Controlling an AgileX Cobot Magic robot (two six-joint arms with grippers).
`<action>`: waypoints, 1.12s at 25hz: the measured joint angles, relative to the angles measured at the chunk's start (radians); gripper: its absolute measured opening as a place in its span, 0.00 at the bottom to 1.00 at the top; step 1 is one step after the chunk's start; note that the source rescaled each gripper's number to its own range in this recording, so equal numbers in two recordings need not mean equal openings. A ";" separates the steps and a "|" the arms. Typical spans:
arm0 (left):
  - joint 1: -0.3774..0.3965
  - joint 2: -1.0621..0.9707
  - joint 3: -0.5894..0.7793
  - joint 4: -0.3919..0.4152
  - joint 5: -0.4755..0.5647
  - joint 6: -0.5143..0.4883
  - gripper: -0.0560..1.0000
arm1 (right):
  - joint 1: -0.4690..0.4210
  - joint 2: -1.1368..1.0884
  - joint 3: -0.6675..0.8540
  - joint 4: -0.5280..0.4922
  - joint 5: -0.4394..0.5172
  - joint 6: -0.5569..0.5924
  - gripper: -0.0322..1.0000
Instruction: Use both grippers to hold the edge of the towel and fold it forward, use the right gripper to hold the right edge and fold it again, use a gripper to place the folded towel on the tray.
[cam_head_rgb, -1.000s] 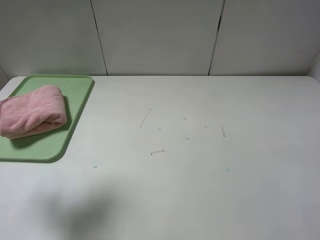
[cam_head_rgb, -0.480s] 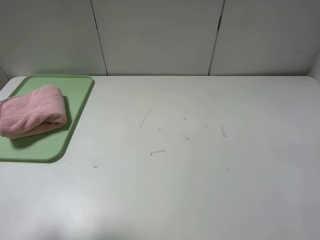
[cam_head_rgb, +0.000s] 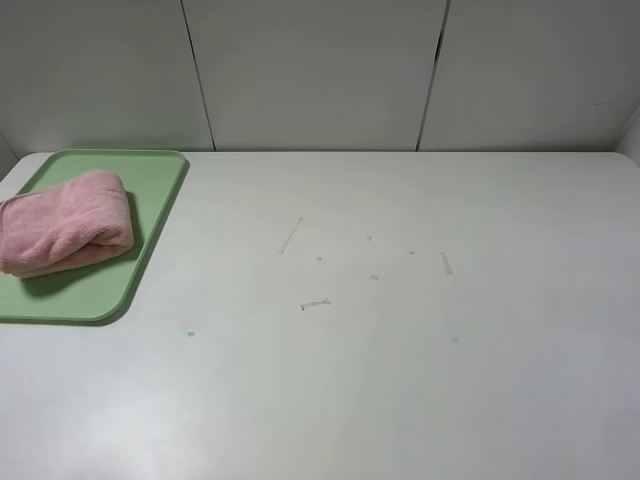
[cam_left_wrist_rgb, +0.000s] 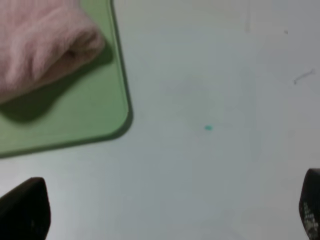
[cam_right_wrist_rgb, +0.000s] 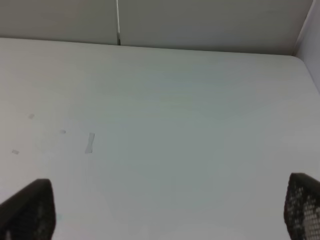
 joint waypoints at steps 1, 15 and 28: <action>-0.020 -0.006 0.000 0.001 0.009 0.002 1.00 | 0.000 0.000 0.000 0.000 0.000 0.000 1.00; -0.234 -0.098 0.022 0.051 0.094 0.022 0.99 | 0.000 0.000 0.000 0.000 0.000 0.000 1.00; -0.234 -0.260 0.024 0.154 0.094 -0.077 0.99 | 0.000 0.000 0.000 0.000 0.000 0.000 1.00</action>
